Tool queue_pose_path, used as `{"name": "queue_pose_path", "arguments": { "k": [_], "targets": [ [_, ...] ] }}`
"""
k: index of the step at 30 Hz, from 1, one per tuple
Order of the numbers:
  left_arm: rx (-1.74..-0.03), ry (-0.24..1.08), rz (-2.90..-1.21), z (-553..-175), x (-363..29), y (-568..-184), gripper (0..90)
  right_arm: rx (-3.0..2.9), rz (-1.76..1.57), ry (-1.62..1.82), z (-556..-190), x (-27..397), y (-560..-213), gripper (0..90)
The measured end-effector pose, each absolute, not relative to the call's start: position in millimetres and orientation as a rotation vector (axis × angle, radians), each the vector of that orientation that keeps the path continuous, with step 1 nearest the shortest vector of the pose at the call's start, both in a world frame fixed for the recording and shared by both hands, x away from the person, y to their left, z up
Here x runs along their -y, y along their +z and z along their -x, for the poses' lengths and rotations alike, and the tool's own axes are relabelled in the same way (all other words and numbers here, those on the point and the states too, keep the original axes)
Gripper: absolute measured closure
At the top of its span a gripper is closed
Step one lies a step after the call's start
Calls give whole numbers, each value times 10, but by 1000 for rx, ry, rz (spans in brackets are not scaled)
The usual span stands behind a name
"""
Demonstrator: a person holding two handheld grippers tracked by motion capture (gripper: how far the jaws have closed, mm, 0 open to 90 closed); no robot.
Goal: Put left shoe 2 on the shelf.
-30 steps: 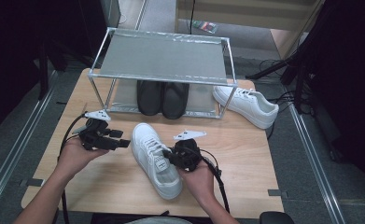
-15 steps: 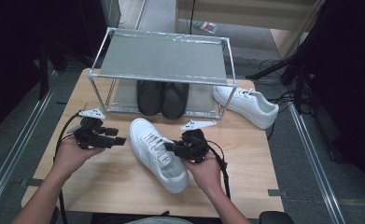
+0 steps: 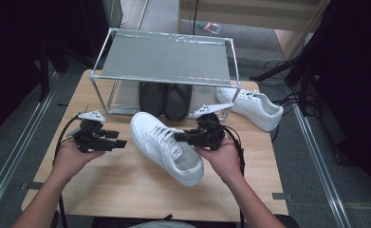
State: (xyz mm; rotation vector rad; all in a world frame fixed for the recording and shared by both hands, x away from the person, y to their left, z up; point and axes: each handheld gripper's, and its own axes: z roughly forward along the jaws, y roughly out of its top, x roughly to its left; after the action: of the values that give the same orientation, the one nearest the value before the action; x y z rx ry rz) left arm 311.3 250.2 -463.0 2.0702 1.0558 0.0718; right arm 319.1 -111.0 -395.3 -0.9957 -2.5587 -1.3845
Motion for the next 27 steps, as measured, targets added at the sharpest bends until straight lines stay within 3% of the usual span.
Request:
{"name": "queue_pose_path", "arguments": {
  "k": [15, 27],
  "targets": [
    [-1044, 61, -2083, -3117, -2488, -4641, 408, 2478, 897, -1481, -3578, 1169, -3149, 827],
    [-1025, 43, -2102, -3122, -2428, -4661, 407, 2421, 1070, -1537, -4103, 1063, -2744, 827]
  ]
}}
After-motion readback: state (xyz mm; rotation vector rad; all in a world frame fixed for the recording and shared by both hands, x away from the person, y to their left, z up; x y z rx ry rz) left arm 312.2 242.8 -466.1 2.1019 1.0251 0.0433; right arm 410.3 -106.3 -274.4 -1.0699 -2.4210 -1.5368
